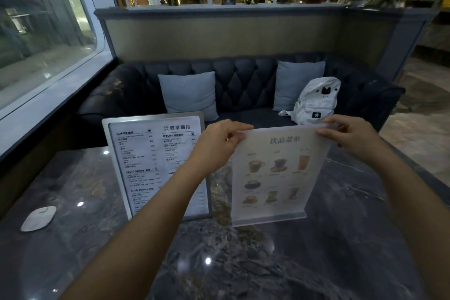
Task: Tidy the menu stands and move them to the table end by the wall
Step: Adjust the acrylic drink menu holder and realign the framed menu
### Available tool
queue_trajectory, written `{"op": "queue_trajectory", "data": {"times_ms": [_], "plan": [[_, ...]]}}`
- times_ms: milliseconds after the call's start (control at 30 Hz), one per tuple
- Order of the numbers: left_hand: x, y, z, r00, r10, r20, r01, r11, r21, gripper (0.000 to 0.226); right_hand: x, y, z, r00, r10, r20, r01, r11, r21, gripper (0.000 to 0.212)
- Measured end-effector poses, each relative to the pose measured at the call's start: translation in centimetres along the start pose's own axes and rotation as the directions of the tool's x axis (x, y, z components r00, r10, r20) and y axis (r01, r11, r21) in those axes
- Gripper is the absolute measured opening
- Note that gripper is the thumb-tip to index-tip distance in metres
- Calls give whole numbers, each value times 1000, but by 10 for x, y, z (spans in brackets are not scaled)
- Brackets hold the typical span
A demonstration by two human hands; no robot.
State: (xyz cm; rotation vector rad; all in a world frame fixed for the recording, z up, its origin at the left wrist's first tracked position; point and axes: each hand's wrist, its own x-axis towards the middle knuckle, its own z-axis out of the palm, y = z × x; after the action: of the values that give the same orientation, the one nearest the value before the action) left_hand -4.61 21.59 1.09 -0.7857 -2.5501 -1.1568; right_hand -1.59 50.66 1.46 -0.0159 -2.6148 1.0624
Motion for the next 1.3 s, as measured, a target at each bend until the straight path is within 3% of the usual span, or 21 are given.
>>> {"op": "queue_trajectory", "data": {"times_ms": [100,200,433,633,900,1100,1300], "plan": [[-2,-2,-5,1000,7,12,-7,1000,-15,27,1,-3,-3,998,33,49,-27,992,-127,23],[-7,-2,-14,1000,11,-28,-15,991,-136,33,5,-9,-7,997,26,66,-8,965,-262,39],[-11,-17,-53,989,43,-139,-72,976,-206,29,16,-61,-13,990,-50,133,79,970,-228,58],[-19,-51,-98,970,6,-242,-25,997,-74,30,24,-119,24,967,-175,186,213,954,-209,49],[-47,-99,-150,929,-75,-362,152,970,188,33,41,-183,107,930,-267,252,329,910,-252,48],[-61,-135,-174,919,-129,-373,239,934,265,36,55,-203,158,954,-200,226,271,897,-350,47],[-70,-168,-172,861,-272,-429,341,936,91,50,50,-196,197,996,-75,53,88,943,-322,60]]}}
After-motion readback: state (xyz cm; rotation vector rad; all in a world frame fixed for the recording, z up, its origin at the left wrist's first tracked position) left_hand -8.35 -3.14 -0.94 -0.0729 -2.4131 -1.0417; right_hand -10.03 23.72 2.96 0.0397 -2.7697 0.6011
